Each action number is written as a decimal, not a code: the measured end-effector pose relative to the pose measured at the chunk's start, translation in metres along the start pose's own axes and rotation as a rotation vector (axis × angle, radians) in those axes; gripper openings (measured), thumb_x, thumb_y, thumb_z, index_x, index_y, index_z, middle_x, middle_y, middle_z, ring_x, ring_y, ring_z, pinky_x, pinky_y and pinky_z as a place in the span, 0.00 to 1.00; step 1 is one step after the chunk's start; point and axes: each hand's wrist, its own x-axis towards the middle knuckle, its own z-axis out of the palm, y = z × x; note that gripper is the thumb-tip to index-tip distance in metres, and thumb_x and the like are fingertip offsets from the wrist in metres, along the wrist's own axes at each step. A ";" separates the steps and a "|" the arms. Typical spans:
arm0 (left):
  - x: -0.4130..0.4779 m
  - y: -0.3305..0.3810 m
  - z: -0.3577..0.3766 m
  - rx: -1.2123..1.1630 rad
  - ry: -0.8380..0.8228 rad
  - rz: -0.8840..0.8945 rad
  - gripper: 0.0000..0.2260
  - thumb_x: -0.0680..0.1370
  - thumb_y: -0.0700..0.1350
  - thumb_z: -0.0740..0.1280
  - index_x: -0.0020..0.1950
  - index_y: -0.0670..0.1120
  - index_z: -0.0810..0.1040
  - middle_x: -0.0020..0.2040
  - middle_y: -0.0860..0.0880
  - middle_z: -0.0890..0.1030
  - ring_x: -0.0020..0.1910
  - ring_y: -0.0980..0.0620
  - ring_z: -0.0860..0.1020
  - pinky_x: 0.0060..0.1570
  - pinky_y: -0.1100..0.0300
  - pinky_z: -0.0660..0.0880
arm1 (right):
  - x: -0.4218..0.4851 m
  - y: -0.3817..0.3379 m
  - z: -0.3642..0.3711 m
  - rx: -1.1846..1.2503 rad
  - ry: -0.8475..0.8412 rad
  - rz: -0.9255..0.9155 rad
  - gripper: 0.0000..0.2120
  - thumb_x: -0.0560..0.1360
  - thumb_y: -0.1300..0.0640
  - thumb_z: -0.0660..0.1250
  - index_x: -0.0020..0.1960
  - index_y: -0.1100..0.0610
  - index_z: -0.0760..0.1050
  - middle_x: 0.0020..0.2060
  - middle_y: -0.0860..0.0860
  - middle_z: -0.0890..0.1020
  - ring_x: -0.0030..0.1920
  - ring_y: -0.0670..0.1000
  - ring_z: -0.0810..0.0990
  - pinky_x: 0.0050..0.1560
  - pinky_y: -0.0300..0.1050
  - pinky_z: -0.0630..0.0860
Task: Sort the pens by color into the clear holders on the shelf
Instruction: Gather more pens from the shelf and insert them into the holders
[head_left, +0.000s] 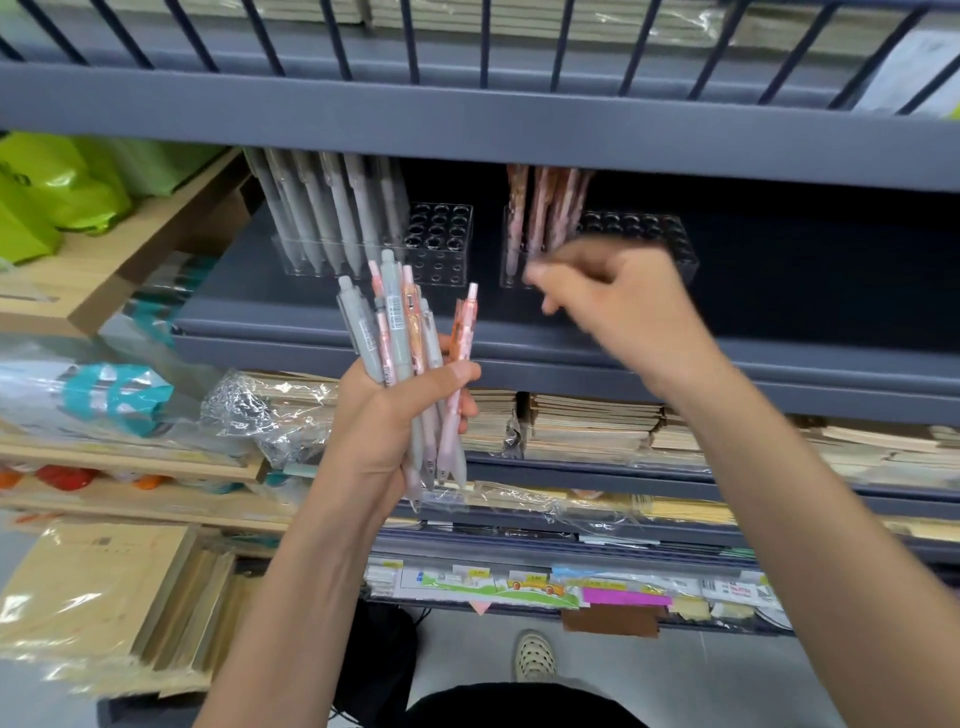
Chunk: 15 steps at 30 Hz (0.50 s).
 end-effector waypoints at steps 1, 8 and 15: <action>0.000 -0.001 0.003 0.015 -0.025 -0.005 0.08 0.66 0.39 0.77 0.41 0.48 0.85 0.39 0.39 0.82 0.31 0.47 0.80 0.34 0.56 0.78 | -0.007 -0.001 0.005 -0.022 -0.061 -0.015 0.08 0.74 0.46 0.71 0.40 0.48 0.83 0.32 0.47 0.83 0.30 0.40 0.75 0.34 0.33 0.71; 0.004 -0.007 0.014 0.092 -0.126 -0.023 0.07 0.68 0.41 0.77 0.44 0.50 0.86 0.39 0.44 0.85 0.33 0.47 0.83 0.36 0.56 0.80 | -0.020 0.002 0.005 0.165 -0.144 0.004 0.07 0.75 0.56 0.72 0.43 0.60 0.83 0.30 0.48 0.80 0.29 0.41 0.73 0.31 0.31 0.69; 0.007 -0.015 0.019 0.053 -0.118 -0.049 0.14 0.70 0.37 0.74 0.55 0.41 0.79 0.42 0.41 0.85 0.33 0.46 0.80 0.34 0.55 0.79 | -0.019 0.010 -0.018 0.470 0.096 0.075 0.05 0.79 0.61 0.64 0.49 0.59 0.79 0.35 0.54 0.80 0.32 0.51 0.77 0.31 0.43 0.75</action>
